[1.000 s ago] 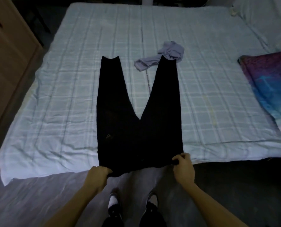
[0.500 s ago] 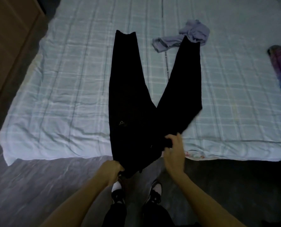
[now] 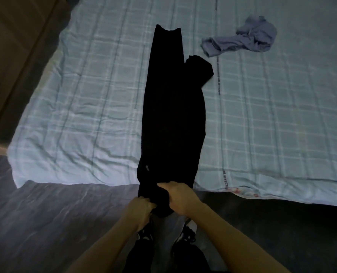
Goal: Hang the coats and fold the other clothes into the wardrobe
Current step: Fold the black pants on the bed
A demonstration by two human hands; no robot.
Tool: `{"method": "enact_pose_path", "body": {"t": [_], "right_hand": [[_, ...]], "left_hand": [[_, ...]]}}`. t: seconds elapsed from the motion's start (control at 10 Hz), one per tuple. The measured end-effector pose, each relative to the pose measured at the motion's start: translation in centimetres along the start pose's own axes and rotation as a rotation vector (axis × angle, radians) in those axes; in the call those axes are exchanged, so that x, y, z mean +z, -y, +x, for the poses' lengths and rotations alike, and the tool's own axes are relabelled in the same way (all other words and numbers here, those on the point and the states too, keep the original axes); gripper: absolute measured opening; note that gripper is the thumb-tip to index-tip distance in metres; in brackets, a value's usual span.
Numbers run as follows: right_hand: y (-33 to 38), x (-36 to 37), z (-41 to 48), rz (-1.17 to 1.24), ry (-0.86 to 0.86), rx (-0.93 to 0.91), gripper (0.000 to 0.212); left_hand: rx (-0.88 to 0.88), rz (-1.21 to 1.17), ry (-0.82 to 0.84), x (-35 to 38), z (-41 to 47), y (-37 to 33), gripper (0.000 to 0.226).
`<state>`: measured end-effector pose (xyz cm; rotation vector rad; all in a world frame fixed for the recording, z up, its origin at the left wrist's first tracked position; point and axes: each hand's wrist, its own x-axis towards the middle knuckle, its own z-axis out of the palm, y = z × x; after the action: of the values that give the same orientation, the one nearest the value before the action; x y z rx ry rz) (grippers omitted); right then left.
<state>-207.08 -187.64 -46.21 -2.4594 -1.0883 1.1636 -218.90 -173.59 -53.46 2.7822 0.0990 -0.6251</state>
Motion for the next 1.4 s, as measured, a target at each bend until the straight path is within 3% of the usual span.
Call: {"method": "enact_pose_path", "body": {"t": [0.1,0.2,0.4,0.6,0.8,1.0,1.2,1.4], "right_hand": [[-1.2,-0.3,-0.2,0.045,-0.007,0.074,0.059],[-1.9,-1.1,0.0,0.085,-0.052,0.124,0.053],[-2.7,-5.4,0.2,0.158,-0.135,0.231,0.049],[-5.3,-11.4,1.9,0.223,-0.15,0.283,0.047],[-10.9,-18.2,9.6,0.262,-0.276,0.368,0.044],[-17.2,-25.7,18.5,0.573,-0.504,0.507,0.041],[-22.0,-29.4,26.8,1.052,-0.605,0.652,0.071],[-21.9,-32.6,32.0,1.252,-0.84,0.689,0.058]], "left_hand": [[0.044,-0.047,0.261,-2.4,-0.3,-0.1,0.02],[0.051,-0.178,0.29,-2.6,0.3,0.5,0.029],[-0.046,-0.293,0.58,-6.5,2.5,1.7,0.032],[-0.149,-0.588,0.373,-13.2,8.4,3.5,0.021],[-0.17,-0.681,0.103,-19.9,20.0,2.7,0.02],[-0.146,-0.601,-0.095,-22.5,32.2,0.5,0.042],[-0.037,-0.323,-0.252,-22.7,42.6,-0.1,0.058],[-0.045,-0.217,-0.186,-22.2,48.9,-0.4,0.084]]}}
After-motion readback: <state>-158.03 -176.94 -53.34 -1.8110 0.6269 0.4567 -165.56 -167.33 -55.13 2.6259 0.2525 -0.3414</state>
